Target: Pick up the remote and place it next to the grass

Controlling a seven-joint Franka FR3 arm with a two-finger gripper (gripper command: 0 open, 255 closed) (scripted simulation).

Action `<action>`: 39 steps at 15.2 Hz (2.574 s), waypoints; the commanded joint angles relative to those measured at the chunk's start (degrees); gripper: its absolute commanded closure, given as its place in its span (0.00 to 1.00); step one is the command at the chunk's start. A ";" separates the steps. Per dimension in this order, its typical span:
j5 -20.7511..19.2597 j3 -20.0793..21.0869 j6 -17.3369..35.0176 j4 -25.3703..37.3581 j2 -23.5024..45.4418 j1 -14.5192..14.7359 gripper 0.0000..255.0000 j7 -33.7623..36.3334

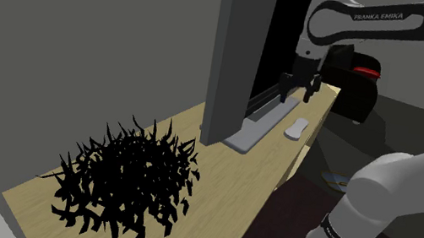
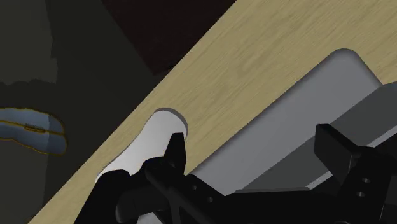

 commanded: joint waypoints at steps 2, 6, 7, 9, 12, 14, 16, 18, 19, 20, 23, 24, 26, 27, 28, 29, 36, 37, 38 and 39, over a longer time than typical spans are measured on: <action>-0.52 -2.01 5.09 -0.54 3.90 -2.72 0.00 2.93; -0.65 -4.32 11.48 -1.11 9.00 -6.05 0.00 6.92; -0.64 -4.94 13.04 -1.19 10.30 -6.82 0.00 7.89; -0.54 -6.24 16.11 -1.27 12.93 -8.31 0.00 9.78; -0.16 -8.27 20.60 -1.26 16.90 -10.41 0.00 12.45; 0.28 -9.69 23.53 -1.17 19.57 -11.71 0.00 14.11; 0.93 -11.10 26.39 -1.04 22.25 -12.98 0.00 15.63; 1.79 -12.52 29.21 -0.86 24.95 -14.21 0.00 17.01; 2.08 -12.92 29.99 -0.81 25.71 -14.55 0.00 17.37; 2.23 -12.99 30.83 -1.18 26.20 -14.51 0.00 17.25; 2.73 -13.16 33.34 -2.20 27.74 -14.41 0.00 16.86; 2.93 -13.21 34.18 -2.52 28.28 -14.37 0.00 16.71; 3.36 -13.31 35.86 -3.12 29.41 -14.29 0.00 16.38; 3.49 -13.34 36.34 -3.28 29.75 -14.26 0.00 16.28; 3.49 -13.34 36.34 -3.28 29.74 -14.27 0.00 16.28; 3.49 -13.33 36.34 -3.28 29.75 -14.27 0.00 16.28; 3.49 -13.33 36.33 -3.28 29.74 -14.27 1.00 16.28; 3.49 -13.33 36.33 -3.28 29.74 -14.27 1.00 16.28; 3.49 -13.33 36.33 -3.27 29.74 -14.27 1.00 16.28; 3.49 -13.33 36.33 -3.28 29.74 -14.27 1.00 16.28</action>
